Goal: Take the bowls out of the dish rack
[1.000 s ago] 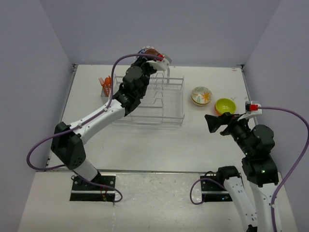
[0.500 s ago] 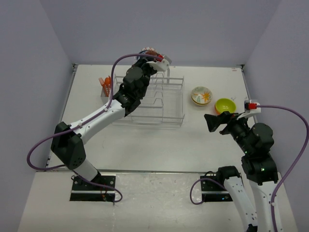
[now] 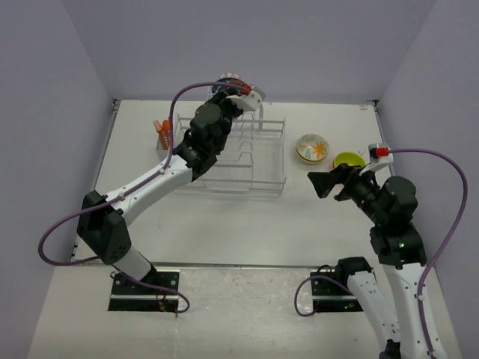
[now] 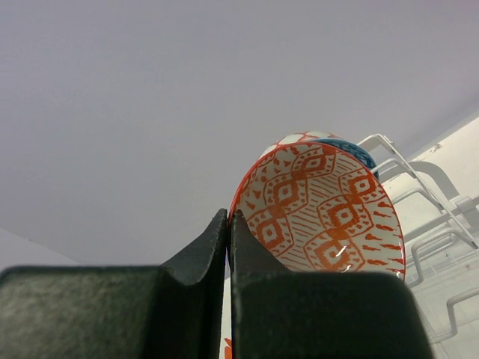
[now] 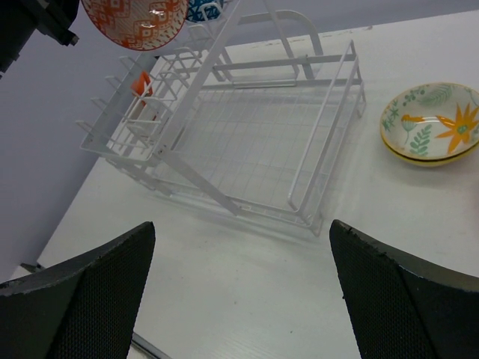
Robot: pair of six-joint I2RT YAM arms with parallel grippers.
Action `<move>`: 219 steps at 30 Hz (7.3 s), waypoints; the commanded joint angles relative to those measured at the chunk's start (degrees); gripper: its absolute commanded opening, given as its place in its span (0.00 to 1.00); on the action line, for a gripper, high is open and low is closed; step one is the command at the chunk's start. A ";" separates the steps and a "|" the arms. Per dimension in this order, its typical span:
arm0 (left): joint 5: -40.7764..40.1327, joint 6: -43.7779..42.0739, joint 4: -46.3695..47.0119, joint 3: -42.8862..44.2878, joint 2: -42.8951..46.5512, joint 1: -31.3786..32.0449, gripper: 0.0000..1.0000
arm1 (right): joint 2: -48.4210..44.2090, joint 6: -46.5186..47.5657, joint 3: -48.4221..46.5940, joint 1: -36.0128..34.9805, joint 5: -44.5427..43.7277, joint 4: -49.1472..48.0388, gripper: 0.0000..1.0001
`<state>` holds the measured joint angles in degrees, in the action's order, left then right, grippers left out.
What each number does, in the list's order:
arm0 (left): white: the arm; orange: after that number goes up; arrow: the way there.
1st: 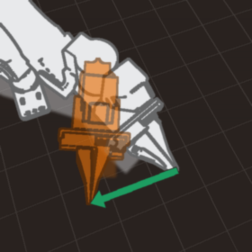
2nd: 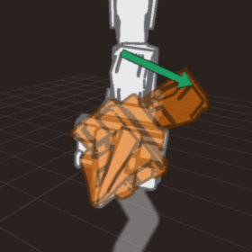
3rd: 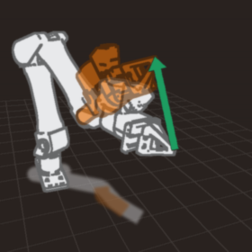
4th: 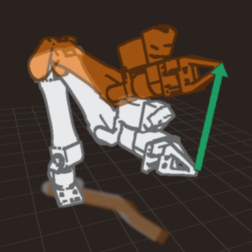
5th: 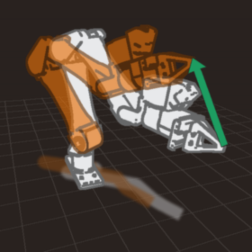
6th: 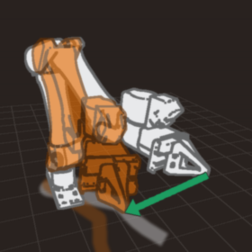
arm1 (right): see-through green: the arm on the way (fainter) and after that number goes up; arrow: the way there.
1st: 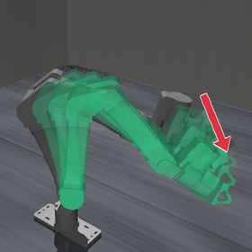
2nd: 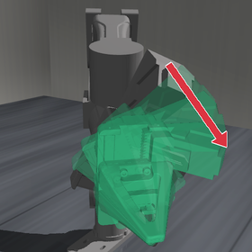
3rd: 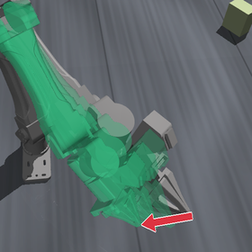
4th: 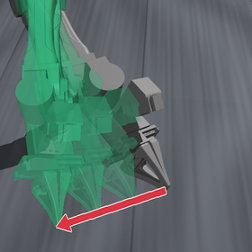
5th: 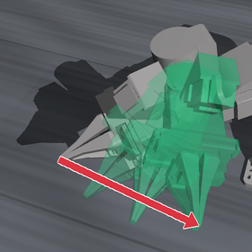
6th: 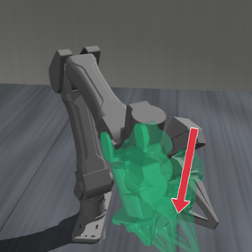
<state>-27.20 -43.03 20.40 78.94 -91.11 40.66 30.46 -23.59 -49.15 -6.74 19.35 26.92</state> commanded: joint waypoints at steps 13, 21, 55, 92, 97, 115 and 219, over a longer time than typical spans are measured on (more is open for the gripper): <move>0.92 7.25 1.48 -1.33 9.99 0.73 0.00 | 19.19 -7.51 -6.13 -0.02 12.36 -17.59 0.98; 1.18 8.13 0.87 -2.03 11.13 0.82 0.00 | 31.58 -11.12 -13.07 -2.04 16.85 -27.51 0.96; 7.43 20.52 -3.97 -1.33 14.38 1.43 0.00 | 64.90 -4.09 -42.97 -18.57 8.42 -26.57 0.17; -7.08 54.10 -50.81 12.55 25.20 1.09 1.00 | 49.78 2.15 -4.99 5.42 -19.63 15.97 0.00; -4.27 53.92 -51.69 14.66 23.09 -3.21 1.00 | 54.35 2.76 -6.75 7.26 -19.62 15.36 0.00; 3.56 35.49 -41.43 21.00 10.26 -9.29 1.00 | 37.50 1.10 -13.16 9.73 -23.75 22.04 0.99; 13.58 -27.02 -0.63 18.62 -13.74 -6.83 0.00 | -3.21 3.56 -1.04 1.73 -0.90 0.94 0.99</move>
<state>-14.09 -68.84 12.40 96.82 -109.06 32.53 27.92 -20.88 -50.41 -4.82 17.72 30.28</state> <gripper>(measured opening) 0.077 0.987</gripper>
